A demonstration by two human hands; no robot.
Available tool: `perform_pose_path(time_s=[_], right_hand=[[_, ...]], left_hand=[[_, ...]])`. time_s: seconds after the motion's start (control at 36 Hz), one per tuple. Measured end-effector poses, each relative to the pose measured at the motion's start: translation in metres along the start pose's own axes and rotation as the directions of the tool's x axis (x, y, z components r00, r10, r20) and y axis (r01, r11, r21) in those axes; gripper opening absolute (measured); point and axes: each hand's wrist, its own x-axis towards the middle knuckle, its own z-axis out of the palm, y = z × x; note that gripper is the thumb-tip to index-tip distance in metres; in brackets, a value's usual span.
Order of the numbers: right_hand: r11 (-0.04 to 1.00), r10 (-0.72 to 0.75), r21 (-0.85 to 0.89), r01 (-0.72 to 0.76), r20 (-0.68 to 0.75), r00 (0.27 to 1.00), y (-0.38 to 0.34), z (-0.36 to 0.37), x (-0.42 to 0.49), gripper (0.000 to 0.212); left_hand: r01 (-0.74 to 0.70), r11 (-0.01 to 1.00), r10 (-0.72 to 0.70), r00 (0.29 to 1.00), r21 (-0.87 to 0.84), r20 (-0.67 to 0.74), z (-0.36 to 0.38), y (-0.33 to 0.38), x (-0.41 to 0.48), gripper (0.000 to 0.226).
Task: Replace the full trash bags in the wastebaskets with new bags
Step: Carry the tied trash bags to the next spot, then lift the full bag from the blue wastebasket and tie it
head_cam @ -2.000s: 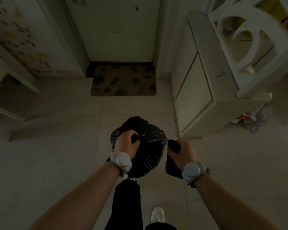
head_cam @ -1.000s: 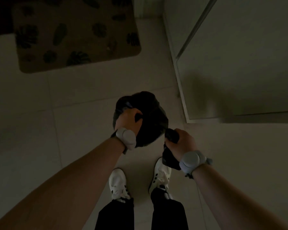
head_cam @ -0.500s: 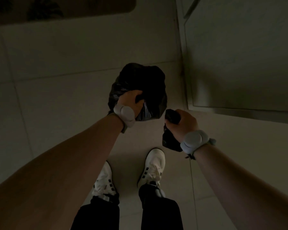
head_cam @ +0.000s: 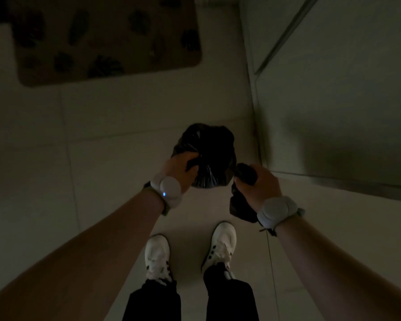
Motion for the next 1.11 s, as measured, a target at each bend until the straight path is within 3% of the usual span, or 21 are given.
perform_pose_path(time_s=[0.17, 0.22, 0.28, 0.33, 0.44, 0.53, 0.58, 0.67, 0.75, 0.86, 0.97, 1.11], right_hand=[[0.994, -0.01, 0.11, 0.015, -0.046, 0.999, -0.072, -0.039, -0.061, 0.03], [0.985, -0.042, 0.163, 0.052, -0.063, 0.997, -0.101, -0.056, -0.09, 0.029], [0.976, -0.053, 0.21, 0.065, -0.061, 0.997, -0.117, -0.063, -0.108, 0.03], [0.951, -0.04, 0.303, 0.062, -0.079, 0.996, -0.139, -0.078, -0.139, 0.034], [0.885, -0.035, 0.46, 0.069, -0.082, 0.996, -0.174, -0.11, -0.203, 0.039], [0.746, -0.063, 0.66, 0.088, -0.062, 0.996, -0.189, -0.135, -0.268, 0.056], [0.662, -0.091, 0.745, 0.084, -0.031, 0.995, -0.193, -0.142, -0.29, 0.07], [0.553, -0.098, 0.829, 0.081, -0.032, 0.995, -0.196, -0.166, -0.329, 0.058], [0.54, -0.093, 0.832, 0.129, -0.093, 0.991, -0.187, -0.196, -0.367, 0.056], [0.556, -0.149, 0.795, 0.242, -0.191, 0.97, -0.162, -0.232, -0.414, 0.04], [0.577, -0.083, 0.75, 0.322, -0.338, 0.937, -0.117, -0.261, -0.444, 0.022], [0.529, 0.019, 0.761, 0.375, -0.452, 0.892, -0.057, -0.289, -0.488, 0.025]], left_hand=[[-0.016, 0.997, 0.022, 0.996, -0.076, 0.083, -0.068, 0.065, -0.08, 0.044], [-0.064, 0.977, 0.096, 0.983, -0.201, 0.155, -0.089, 0.094, -0.117, 0.048], [-0.097, 0.948, 0.179, 0.95, -0.304, 0.256, -0.093, 0.111, -0.146, 0.064], [-0.169, 0.938, 0.257, 0.924, -0.301, 0.282, -0.103, 0.131, -0.181, 0.089], [-0.253, 0.917, 0.317, 0.932, -0.307, 0.178, -0.129, 0.174, -0.233, 0.111], [-0.363, 0.885, 0.41, 0.904, -0.293, 0.119, -0.156, 0.214, -0.28, 0.101], [-0.363, 0.881, 0.42, 0.895, -0.304, 0.149, -0.162, 0.225, -0.292, 0.096], [-0.39, 0.863, 0.465, 0.861, -0.321, 0.206, -0.171, 0.256, -0.321, 0.087], [-0.456, 0.831, 0.525, 0.833, -0.318, 0.177, -0.17, 0.287, -0.347, 0.057], [-0.485, 0.808, 0.557, 0.814, -0.335, 0.163, -0.159, 0.326, -0.386, 0.038], [-0.501, 0.791, 0.565, 0.819, -0.352, 0.105, -0.136, 0.362, -0.411, 0.037], [-0.431, 0.831, 0.499, 0.856, -0.352, 0.131, -0.077, 0.408, -0.445, 0.03]])
